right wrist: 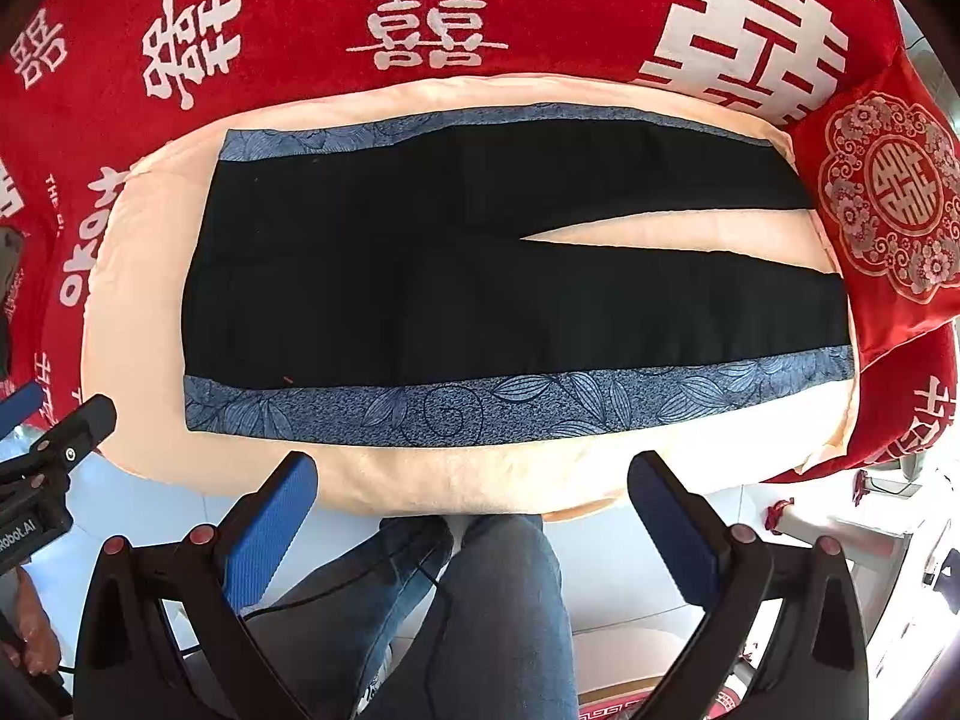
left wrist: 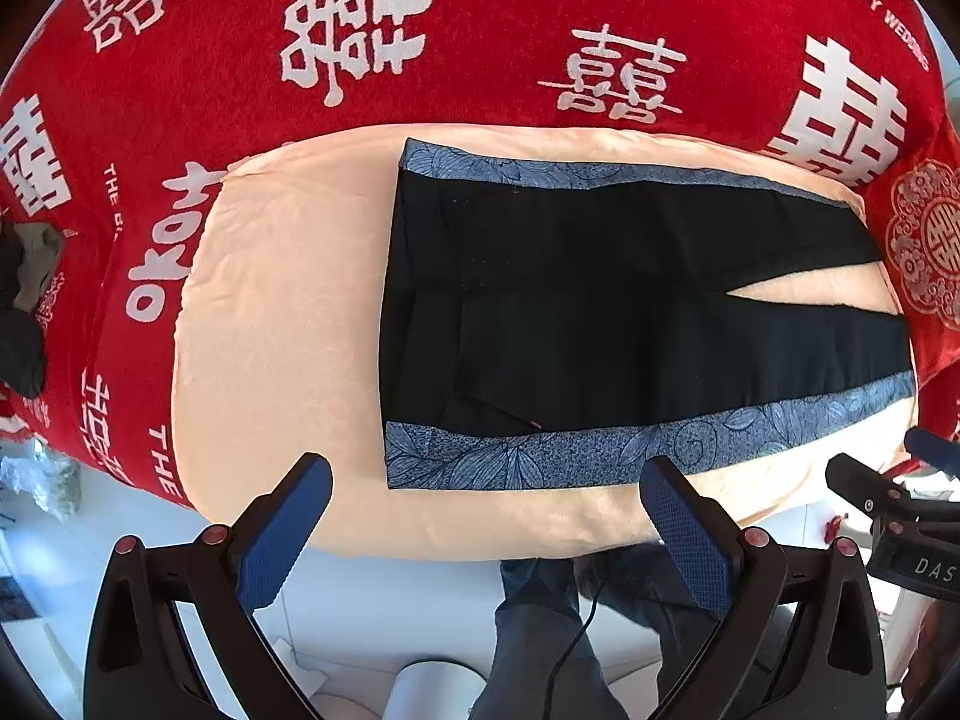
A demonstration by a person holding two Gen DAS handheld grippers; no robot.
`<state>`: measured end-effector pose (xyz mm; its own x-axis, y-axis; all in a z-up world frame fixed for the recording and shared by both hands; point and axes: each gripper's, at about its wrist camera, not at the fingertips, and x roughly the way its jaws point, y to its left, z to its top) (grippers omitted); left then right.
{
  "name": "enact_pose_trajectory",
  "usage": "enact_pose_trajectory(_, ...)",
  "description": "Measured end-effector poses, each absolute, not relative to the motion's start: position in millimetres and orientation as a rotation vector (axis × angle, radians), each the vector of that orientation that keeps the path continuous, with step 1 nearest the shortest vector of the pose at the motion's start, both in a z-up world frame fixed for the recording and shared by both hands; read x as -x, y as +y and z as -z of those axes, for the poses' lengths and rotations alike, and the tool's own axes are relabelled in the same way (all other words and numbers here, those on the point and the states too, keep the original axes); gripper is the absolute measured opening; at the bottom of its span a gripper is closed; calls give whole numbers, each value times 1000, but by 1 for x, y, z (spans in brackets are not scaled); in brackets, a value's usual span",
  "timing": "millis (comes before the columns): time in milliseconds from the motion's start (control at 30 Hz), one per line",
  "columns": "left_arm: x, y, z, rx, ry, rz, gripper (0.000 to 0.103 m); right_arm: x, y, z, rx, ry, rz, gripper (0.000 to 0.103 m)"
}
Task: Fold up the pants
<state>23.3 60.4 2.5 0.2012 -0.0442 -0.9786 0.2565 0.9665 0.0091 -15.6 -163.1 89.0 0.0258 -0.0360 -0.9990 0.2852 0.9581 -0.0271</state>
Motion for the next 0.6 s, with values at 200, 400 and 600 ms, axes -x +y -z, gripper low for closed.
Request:
enact_pose_trajectory(200,-27,52,19,-178,1396,175,103,20,-179,-67,-243,1572,239,103)
enact_pose_trajectory(400,-28,47,62,-131,1420,170,103,26,-201,-31,-349,1603,209,103)
enact_pose_trajectory(600,-23,75,115,89,1475,141,103,40,-214,20,-705,1586,-7,103)
